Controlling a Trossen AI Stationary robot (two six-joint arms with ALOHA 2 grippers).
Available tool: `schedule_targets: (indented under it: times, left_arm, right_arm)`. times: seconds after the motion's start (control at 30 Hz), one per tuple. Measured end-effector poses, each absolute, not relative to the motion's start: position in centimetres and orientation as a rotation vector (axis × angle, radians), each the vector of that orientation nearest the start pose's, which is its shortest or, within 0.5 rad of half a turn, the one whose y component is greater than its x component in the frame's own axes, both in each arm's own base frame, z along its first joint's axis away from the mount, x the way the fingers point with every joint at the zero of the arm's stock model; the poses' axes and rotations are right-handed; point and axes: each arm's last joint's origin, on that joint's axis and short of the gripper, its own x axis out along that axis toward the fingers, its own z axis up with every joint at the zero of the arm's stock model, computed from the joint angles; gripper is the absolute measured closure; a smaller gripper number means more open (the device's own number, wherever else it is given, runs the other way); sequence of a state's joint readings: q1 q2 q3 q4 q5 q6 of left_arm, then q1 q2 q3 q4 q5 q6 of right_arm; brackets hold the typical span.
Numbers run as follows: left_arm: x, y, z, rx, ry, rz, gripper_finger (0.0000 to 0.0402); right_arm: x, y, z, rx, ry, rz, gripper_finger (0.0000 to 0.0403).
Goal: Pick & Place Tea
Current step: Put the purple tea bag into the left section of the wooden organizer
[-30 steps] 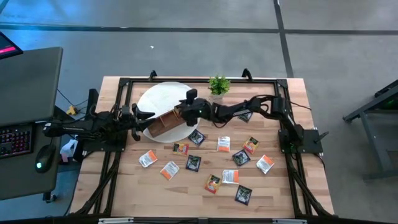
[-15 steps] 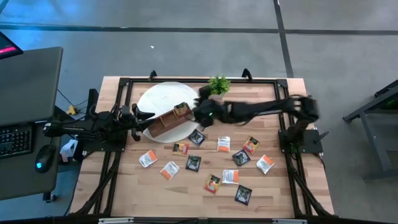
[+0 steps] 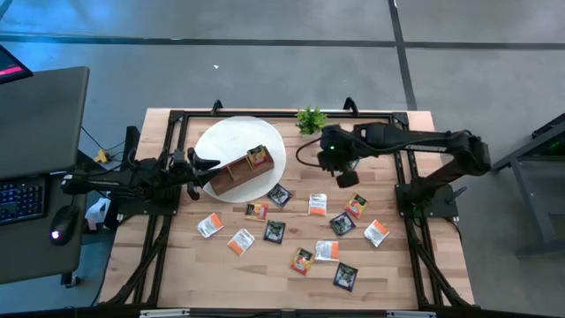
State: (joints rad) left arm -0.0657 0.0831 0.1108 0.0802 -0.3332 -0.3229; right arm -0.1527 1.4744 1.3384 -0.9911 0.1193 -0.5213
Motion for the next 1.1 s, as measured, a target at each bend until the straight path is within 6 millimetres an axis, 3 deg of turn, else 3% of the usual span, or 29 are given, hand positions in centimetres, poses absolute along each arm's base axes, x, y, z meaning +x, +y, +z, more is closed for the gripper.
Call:
schedule_targets:
  times: [0.23,0.43,0.77,0.97,1.1]
  left_arm:
    - [9.5,0.3,20.2,-0.342,-0.148,0.251,0.0257]
    - [9.5,0.3,20.1,-0.341,-0.133,0.237,0.0257]
    - [9.6,0.3,19.5,-0.398,-0.074,0.243,0.0257]
    - [9.6,0.2,19.5,-0.404,-0.075,0.221,0.0257]
    - [9.6,0.2,19.5,-0.404,-0.078,0.220,0.0257]
  right_arm:
    - [30.1,-5.2,27.3,-0.407,1.309,0.076,0.0246]
    - [29.1,-6.7,23.6,-0.404,1.696,0.163,0.0192]
    - [30.0,-11.7,17.9,-0.386,1.882,0.267,0.0197]
    - [30.2,-13.0,14.7,-0.458,1.993,0.377,0.0197]
    - [30.6,-13.2,14.0,-0.487,1.972,0.394,0.0198]
